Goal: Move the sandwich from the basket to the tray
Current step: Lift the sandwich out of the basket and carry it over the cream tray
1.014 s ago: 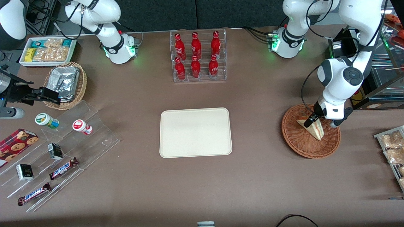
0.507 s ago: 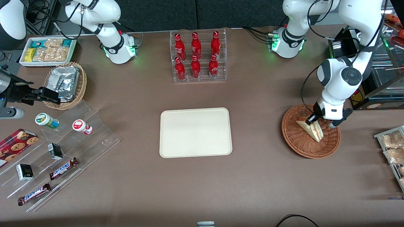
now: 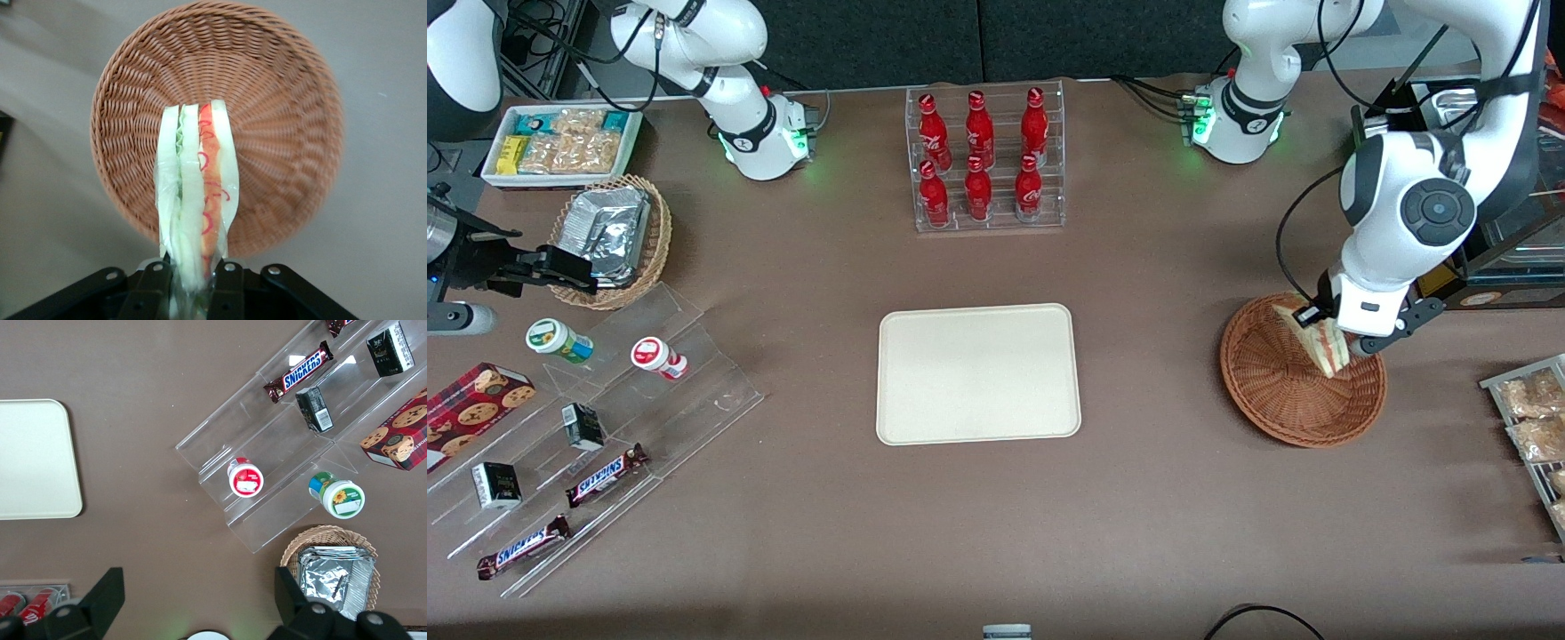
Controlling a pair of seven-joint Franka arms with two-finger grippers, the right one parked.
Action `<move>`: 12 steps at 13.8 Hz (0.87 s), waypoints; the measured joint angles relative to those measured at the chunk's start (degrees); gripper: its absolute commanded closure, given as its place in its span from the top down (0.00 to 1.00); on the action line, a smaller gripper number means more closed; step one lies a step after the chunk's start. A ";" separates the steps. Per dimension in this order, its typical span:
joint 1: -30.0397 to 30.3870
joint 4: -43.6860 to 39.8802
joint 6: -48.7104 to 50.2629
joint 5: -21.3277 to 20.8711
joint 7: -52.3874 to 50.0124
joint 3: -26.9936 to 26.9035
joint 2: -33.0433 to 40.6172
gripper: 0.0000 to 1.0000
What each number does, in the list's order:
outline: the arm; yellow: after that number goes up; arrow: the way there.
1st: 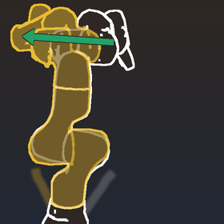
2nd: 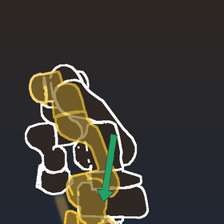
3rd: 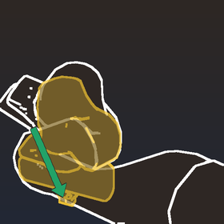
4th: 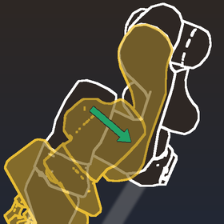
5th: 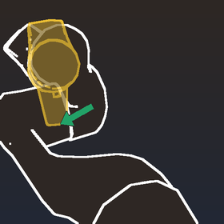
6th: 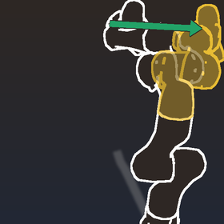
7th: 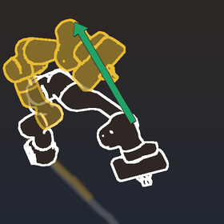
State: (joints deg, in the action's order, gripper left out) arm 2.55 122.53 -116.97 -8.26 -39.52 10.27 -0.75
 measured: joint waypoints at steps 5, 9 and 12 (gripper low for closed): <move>-0.60 -12.27 7.71 4.87 -2.44 10.71 -1.48 0.03; -2.63 -19.05 7.28 6.18 -5.79 18.38 -7.61 0.03; -9.27 -23.78 3.41 5.86 -7.76 18.99 -13.91 0.03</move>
State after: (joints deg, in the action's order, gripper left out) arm -6.72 98.76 -113.57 -2.40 -47.28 29.27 -14.66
